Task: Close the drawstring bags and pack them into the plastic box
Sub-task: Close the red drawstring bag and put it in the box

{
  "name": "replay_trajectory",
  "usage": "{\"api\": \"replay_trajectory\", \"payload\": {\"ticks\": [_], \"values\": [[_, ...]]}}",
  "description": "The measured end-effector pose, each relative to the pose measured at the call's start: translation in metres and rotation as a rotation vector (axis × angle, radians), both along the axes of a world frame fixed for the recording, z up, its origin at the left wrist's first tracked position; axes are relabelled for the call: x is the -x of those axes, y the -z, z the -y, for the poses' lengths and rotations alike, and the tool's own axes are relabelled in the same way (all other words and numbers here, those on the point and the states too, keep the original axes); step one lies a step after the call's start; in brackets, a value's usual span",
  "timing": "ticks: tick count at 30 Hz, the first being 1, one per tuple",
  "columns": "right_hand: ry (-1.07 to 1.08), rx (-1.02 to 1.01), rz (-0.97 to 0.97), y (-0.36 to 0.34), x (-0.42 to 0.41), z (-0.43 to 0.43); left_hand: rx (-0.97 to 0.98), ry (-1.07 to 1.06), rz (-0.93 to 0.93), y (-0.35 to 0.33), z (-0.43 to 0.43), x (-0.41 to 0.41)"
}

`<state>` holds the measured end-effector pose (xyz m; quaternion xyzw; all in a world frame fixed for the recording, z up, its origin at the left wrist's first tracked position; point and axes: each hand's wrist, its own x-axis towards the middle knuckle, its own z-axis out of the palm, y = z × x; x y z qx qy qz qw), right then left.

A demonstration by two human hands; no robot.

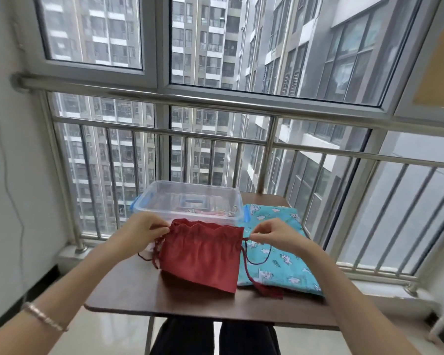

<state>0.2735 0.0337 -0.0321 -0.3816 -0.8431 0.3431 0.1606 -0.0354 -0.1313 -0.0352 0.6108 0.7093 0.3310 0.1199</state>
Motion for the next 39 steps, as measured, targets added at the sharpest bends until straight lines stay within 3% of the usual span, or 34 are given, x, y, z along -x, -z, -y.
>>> {"api": "replay_trajectory", "payload": {"ticks": [5, 8, 11, 14, 17, 21, 29, 32, 35, 36, 39], "values": [[0.056, 0.001, 0.084, 0.005, -0.013, -0.011, -0.049, -0.07, -0.01, 0.001, 0.0, 0.005], [0.077, 0.082, -0.025, 0.012, -0.023, -0.017, -0.086, -0.069, 0.083, 0.001, -0.003, 0.004], [0.074, 0.359, -0.318, 0.022, -0.032, -0.02, -0.101, -0.097, 0.404, 0.004, -0.006, 0.001], [0.173, 0.851, -0.818, 0.04, -0.044, -0.024, -0.117, -0.146, 0.828, 0.008, -0.008, -0.002], [0.243, 1.137, -1.254, 0.058, -0.051, -0.026, -0.152, -0.17, 1.224, 0.011, -0.009, 0.004], [0.314, 1.18, -1.475, 0.07, -0.049, -0.028, -0.219, -0.118, 1.533, 0.013, -0.01, 0.012], [0.235, 1.145, -1.557, 0.056, -0.018, -0.026, -0.34, 0.169, 1.747, 0.004, -0.015, 0.004], [0.267, 1.042, -1.364, 0.057, -0.01, -0.029, -0.335, 0.186, 1.705, 0.003, -0.019, 0.004], [0.262, 0.693, -0.97, 0.052, -0.003, -0.022, -0.245, 0.109, 1.472, 0.005, -0.023, 0.003], [0.241, 0.548, -0.821, 0.05, -0.002, -0.019, -0.198, 0.084, 1.278, 0.005, -0.023, 0.001], [0.176, 0.144, -0.389, 0.046, -0.003, -0.012, -0.06, 0.009, 0.444, -0.003, -0.015, -0.001]]}}
